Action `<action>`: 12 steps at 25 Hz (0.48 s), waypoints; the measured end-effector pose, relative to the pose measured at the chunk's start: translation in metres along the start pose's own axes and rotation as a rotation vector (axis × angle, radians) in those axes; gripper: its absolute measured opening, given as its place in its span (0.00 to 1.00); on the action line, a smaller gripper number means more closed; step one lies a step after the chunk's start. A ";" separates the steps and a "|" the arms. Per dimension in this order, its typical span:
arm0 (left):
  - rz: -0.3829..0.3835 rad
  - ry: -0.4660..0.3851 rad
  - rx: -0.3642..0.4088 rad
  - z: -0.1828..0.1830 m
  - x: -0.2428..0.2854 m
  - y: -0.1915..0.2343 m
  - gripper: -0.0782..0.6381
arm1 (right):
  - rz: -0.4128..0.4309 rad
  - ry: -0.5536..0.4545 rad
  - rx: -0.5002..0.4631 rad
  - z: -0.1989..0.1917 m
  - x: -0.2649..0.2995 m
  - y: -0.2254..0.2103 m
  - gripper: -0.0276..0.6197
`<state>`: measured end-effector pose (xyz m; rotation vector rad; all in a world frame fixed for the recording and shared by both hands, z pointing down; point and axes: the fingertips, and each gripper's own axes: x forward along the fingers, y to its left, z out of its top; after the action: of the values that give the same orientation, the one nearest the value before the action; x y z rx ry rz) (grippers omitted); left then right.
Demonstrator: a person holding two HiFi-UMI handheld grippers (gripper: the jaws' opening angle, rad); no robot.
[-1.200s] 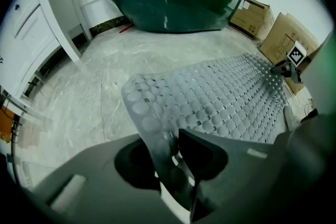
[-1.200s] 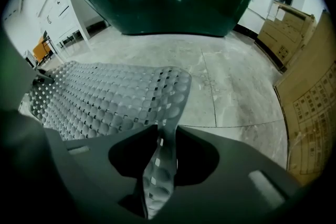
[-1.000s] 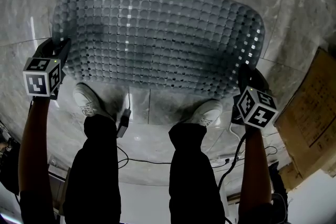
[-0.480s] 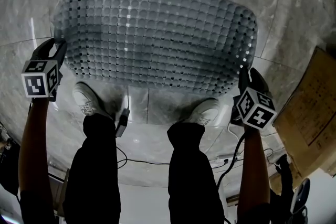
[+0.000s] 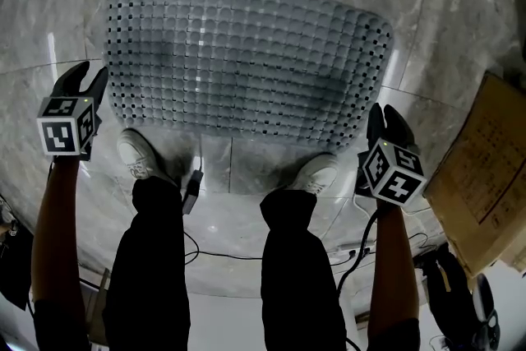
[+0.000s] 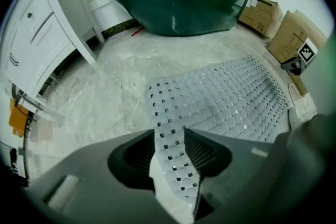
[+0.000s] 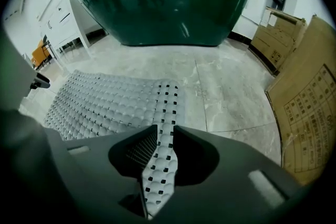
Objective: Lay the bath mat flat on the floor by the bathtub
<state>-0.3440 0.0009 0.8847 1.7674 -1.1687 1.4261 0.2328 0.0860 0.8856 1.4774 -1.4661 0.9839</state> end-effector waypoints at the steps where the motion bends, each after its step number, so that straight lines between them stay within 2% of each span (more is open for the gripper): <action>1: -0.003 -0.010 -0.004 0.004 -0.004 -0.001 0.36 | 0.002 -0.008 0.001 0.003 -0.003 0.001 0.23; 5: -0.017 -0.062 -0.041 0.017 -0.018 -0.006 0.35 | 0.024 -0.030 0.011 0.014 -0.015 0.009 0.22; 8: -0.035 -0.094 -0.060 0.023 -0.026 -0.019 0.25 | 0.052 -0.033 0.031 0.013 -0.025 0.016 0.16; 12: -0.065 -0.102 -0.074 0.027 -0.036 -0.035 0.18 | 0.105 -0.062 0.084 0.019 -0.041 0.029 0.11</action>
<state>-0.3023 0.0029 0.8463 1.8274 -1.1899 1.2523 0.2022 0.0837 0.8412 1.5150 -1.5775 1.0834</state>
